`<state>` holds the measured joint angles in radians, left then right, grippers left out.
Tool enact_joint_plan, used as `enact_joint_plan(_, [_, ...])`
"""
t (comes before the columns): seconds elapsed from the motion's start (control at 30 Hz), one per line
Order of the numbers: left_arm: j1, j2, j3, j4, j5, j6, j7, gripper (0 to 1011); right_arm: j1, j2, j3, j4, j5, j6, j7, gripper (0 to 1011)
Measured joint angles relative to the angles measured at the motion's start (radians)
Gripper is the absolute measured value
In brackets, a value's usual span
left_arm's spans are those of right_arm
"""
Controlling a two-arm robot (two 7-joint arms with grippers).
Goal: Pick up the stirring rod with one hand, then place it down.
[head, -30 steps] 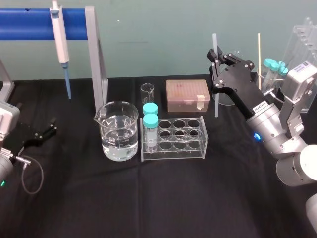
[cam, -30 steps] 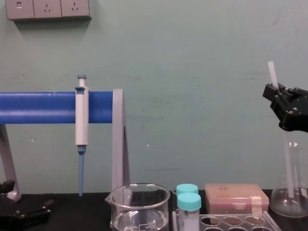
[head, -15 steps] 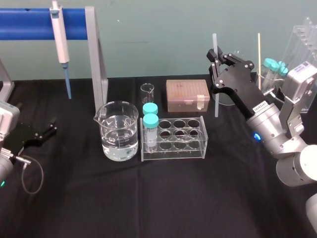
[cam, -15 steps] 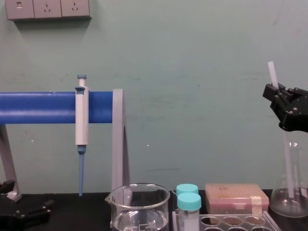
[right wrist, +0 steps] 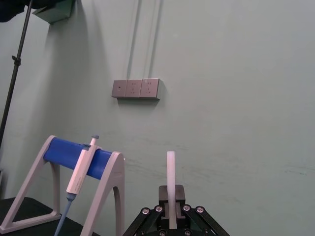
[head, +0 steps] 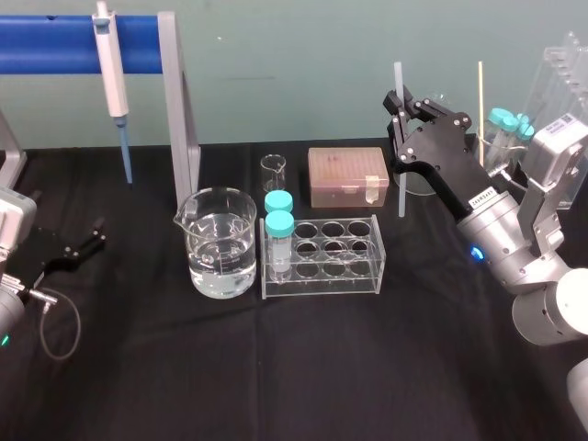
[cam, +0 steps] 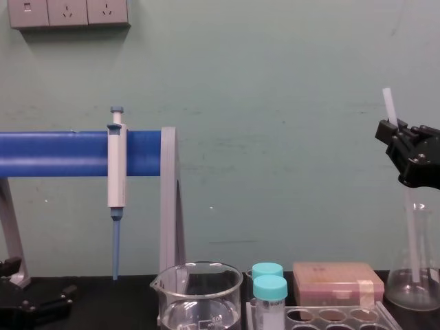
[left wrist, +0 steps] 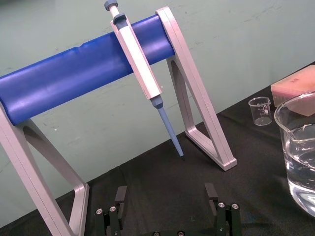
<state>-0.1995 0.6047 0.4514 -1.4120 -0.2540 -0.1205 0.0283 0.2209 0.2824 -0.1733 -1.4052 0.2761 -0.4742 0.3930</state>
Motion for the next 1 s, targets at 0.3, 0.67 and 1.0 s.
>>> enact_joint_plan(0.3, [0.0,0.0,0.0,0.0,0.0,0.0,0.0,1000,0.0,0.0,0.0,0.0,0.0,0.0,0.0,67])
enact_joint_plan(0.67, [0.0,0.0,0.0,0.0,0.0,0.0,0.0,1000,0.0,0.0,0.0,0.0,0.0,0.0,0.0,67])
enact_joint_plan(1.0, [0.0,0.0,0.0,0.0,0.0,0.0,0.0,1000,0.0,0.0,0.0,0.0,0.0,0.0,0.0,67])
